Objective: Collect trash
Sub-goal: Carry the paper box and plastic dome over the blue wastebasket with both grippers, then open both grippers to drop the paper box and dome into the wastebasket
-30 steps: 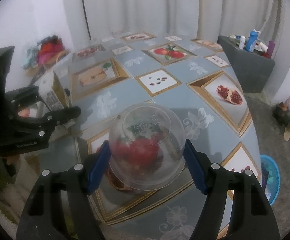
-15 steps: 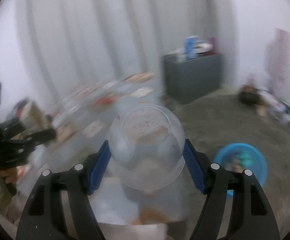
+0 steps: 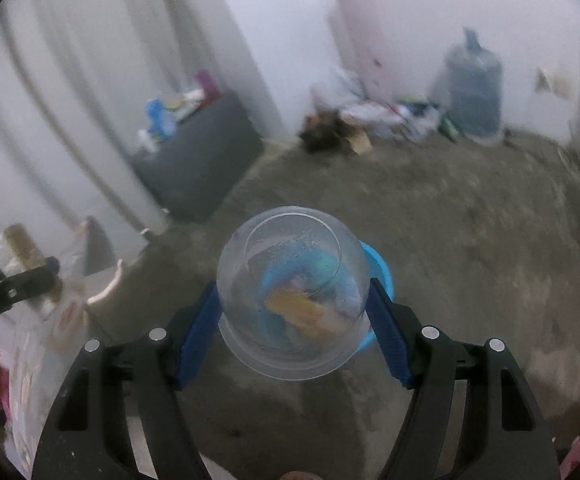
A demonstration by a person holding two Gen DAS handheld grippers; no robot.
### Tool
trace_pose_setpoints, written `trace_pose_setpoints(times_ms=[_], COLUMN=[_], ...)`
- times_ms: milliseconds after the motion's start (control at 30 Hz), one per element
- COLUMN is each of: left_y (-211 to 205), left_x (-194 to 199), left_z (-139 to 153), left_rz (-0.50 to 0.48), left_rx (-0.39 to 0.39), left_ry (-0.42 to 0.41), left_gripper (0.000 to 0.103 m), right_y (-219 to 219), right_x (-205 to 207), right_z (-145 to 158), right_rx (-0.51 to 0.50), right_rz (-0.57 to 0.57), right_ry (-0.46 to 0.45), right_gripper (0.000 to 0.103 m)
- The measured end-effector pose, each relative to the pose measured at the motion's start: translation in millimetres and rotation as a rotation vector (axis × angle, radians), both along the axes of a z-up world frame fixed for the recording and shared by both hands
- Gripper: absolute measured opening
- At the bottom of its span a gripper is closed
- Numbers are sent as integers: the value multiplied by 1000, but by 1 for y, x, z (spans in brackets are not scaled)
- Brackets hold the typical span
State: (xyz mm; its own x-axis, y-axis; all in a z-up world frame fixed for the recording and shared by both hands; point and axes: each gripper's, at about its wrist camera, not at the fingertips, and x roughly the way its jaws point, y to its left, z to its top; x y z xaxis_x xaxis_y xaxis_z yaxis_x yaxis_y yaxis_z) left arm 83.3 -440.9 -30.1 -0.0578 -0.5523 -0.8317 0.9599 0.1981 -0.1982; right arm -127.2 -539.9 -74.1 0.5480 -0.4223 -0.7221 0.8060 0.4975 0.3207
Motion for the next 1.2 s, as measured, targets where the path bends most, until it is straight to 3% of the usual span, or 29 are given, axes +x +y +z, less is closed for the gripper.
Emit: trace_pose_setpoints(times_ms=[100,267,400,467,600,733,933,1200], left_y=[-49,-113,-146,-159,-180,-193,-185,-131], left_x=[12,22,23,24,30,30,32,47], left_z=[-40,-108,-143,-158,-168,-171,-143,-56], left_rz=[31,64,54,54,95,110,108,97], left_rx=[110,278,339,359,341,324,272,145], left_ry=[79,91,99,108,143,171,143,33], left_gripper=[52,52,53,65,75,75,75,75], right_y=[-19,-44,-58,-63,-65,-69,-72,-78], right_x=[6,10,9,9,3,1,17,69], right_z=[-27,-49,-54,-59,-69,-77,-83,-93], right_rx=[75,130,142,151,171,185,193,145], right_rz=[-25,-41,-64,-72,-81,-84,-33,58], right_ry=[3,8,8,7,15,24,38,61], right_gripper=[68,68,68,68,68,68,68,69])
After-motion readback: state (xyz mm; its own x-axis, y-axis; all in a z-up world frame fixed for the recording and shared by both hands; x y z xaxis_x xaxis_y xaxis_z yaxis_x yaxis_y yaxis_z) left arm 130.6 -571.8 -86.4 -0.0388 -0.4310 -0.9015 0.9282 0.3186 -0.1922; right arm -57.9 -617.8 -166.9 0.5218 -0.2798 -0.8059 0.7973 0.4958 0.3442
